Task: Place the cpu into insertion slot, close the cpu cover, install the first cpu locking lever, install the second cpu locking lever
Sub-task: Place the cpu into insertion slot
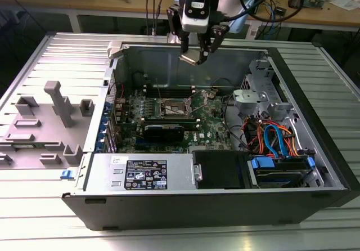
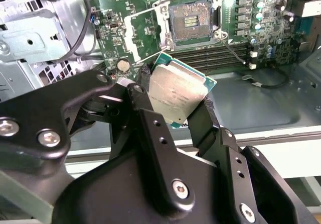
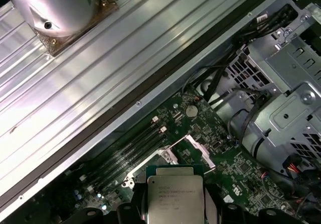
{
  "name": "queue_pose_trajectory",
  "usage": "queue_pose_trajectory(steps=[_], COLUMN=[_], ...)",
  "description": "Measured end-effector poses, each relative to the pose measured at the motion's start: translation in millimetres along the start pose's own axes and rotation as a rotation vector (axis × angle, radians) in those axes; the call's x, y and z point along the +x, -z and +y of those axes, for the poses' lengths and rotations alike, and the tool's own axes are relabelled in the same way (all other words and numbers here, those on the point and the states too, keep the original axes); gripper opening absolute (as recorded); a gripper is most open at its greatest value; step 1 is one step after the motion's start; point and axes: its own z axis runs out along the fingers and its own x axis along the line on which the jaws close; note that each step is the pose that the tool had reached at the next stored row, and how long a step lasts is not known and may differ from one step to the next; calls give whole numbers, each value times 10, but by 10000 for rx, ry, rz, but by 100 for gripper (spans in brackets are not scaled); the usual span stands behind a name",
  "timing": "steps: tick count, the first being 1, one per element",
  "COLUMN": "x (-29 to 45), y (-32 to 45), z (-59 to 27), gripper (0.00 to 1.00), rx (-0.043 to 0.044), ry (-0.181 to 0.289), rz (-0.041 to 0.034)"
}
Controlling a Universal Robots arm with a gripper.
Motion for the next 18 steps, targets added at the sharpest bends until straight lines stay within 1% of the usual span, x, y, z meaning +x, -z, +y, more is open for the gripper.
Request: queue_pose_trajectory(steps=[5, 7, 8, 9, 10, 11, 14, 16, 18], x=[-1, 0, 3, 6, 11, 18, 20, 20, 20], y=[-8, -18, -33, -47, -60, -85, -152, -165, -166], z=[0, -3, -6, -11, -16, -24, -33, -34, -35], gripper=[54, 54, 54, 54, 54, 54, 54, 54, 54], rx=[6, 77, 168, 227, 279, 311, 361, 368, 369], ry=[-75, -94, -116, -135, -158, -216, -583, -711, -716], rz=[-8, -66, -143, -195, -240, -270, -340, -355, -358])
